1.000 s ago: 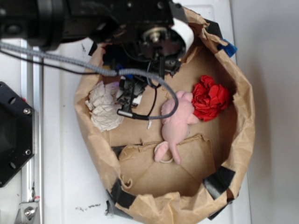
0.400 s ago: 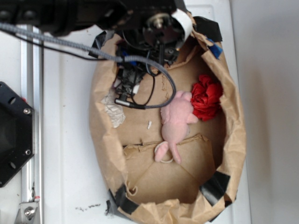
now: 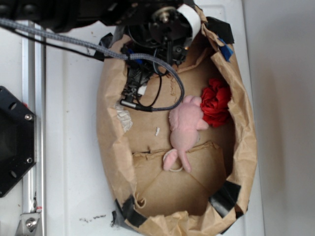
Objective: Grab the green sponge.
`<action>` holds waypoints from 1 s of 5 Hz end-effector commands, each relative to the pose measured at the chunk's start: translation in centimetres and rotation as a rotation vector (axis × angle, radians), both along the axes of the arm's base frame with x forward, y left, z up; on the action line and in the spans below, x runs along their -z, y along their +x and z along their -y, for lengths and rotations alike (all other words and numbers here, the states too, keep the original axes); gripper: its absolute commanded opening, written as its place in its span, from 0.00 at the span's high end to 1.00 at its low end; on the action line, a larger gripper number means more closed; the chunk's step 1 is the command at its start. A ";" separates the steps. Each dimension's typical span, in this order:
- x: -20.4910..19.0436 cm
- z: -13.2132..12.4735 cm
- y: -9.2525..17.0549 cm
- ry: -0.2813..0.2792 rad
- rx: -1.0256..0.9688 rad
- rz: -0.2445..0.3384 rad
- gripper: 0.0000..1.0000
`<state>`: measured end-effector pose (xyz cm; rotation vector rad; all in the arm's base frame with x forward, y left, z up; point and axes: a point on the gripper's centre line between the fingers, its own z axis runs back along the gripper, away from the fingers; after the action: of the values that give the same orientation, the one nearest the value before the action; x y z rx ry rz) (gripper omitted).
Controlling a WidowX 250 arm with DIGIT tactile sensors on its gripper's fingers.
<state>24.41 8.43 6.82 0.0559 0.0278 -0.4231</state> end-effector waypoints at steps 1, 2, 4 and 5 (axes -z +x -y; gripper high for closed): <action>1.9 0.2 0.0 0.032 0.010 0.000 0.00; 2.2 0.4 -0.2 0.019 0.018 0.001 0.74; 1.7 0.2 -0.2 0.012 -0.006 0.011 1.00; 1.3 0.2 0.1 0.008 -0.012 0.020 1.00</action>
<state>23.75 8.20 4.00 0.0332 0.0710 -0.4147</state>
